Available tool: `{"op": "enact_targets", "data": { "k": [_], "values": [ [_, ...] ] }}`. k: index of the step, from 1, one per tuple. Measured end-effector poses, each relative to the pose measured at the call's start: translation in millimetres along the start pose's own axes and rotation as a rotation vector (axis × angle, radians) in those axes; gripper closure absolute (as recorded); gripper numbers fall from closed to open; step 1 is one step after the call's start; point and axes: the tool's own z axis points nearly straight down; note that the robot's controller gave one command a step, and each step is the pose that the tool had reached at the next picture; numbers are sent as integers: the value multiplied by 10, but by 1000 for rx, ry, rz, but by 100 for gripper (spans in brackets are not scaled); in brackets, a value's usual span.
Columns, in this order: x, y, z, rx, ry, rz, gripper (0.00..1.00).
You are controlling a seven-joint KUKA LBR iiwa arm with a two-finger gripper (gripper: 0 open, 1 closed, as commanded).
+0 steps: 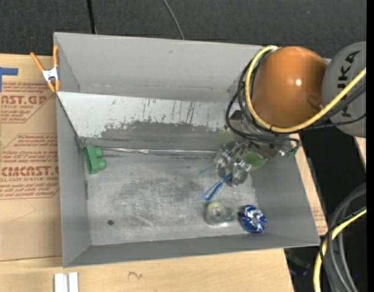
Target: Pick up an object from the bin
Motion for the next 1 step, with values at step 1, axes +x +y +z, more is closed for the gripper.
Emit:
{"op": "enact_targets", "data": {
  "k": [1],
  "values": [
    [907, -443, -730, 0, 4, -166, 100]
  ]
}}
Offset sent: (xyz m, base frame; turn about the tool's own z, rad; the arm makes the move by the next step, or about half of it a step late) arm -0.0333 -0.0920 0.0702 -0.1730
